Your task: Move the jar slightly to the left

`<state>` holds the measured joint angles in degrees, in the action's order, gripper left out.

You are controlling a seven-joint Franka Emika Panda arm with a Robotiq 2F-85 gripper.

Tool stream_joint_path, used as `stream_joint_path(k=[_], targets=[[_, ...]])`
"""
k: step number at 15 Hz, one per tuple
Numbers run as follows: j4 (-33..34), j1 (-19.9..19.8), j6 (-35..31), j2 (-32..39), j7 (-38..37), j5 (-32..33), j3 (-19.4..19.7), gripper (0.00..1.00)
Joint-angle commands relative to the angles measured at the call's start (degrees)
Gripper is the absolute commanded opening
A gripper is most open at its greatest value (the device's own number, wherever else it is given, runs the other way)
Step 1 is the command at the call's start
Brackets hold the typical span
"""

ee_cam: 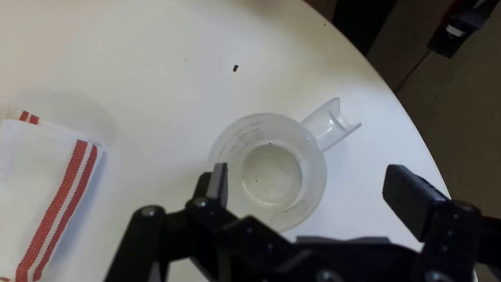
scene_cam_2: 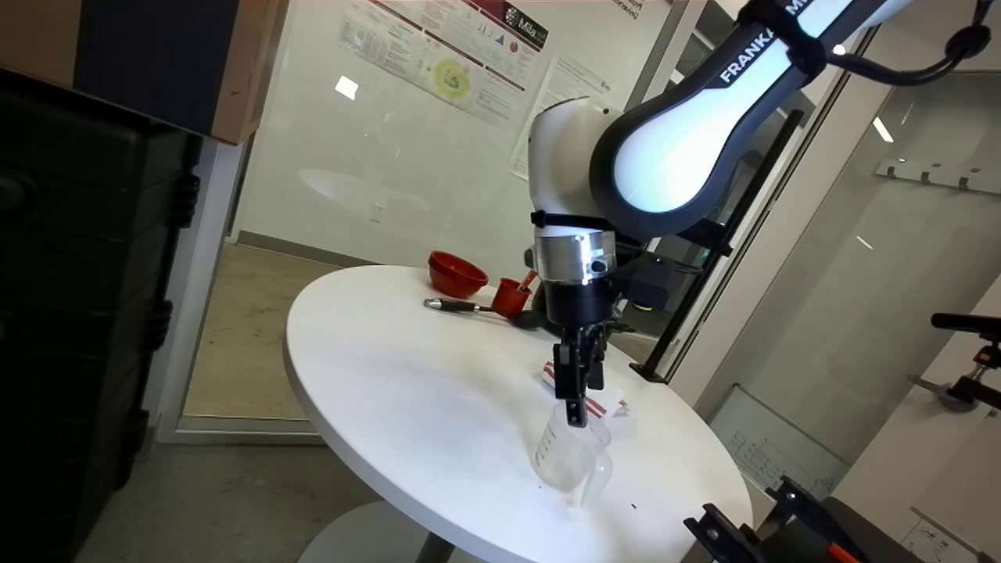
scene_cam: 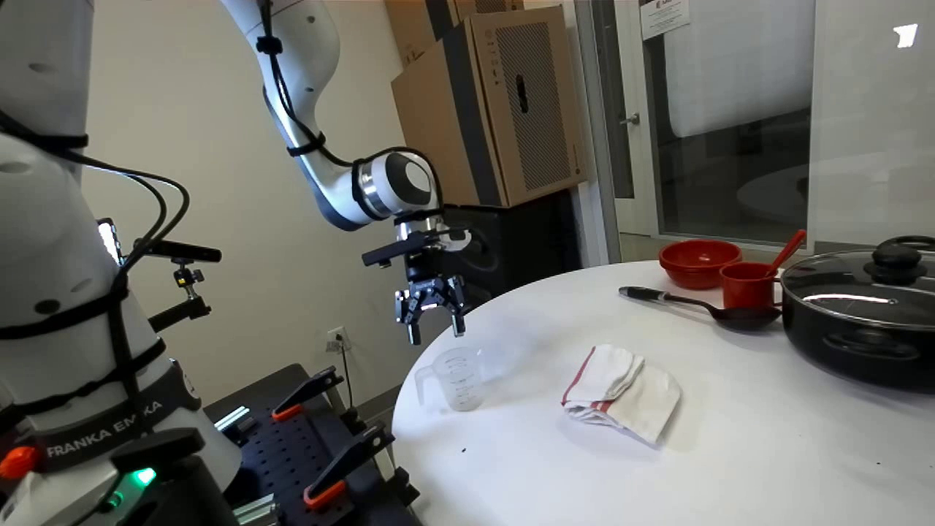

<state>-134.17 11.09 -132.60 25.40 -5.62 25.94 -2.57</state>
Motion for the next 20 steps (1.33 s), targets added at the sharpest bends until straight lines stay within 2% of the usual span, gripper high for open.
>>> stream_joint_path(k=[1,12,18,19,20], targets=[[1.9,0.3,-1.3,2.2,-0.6,0.4,0.8,1.00],[0.1,-1.1,-1.1,2.4,2.5,-0.3,1.2,1.00],[1.3,1.9,-1.1,6.3,-1.3,4.1,2.9,1.00],[1.1,2.3,-1.5,6.7,-2.0,5.0,3.2,0.94],[0.9,2.7,-1.7,7.0,-2.5,5.9,3.5,0.72]])
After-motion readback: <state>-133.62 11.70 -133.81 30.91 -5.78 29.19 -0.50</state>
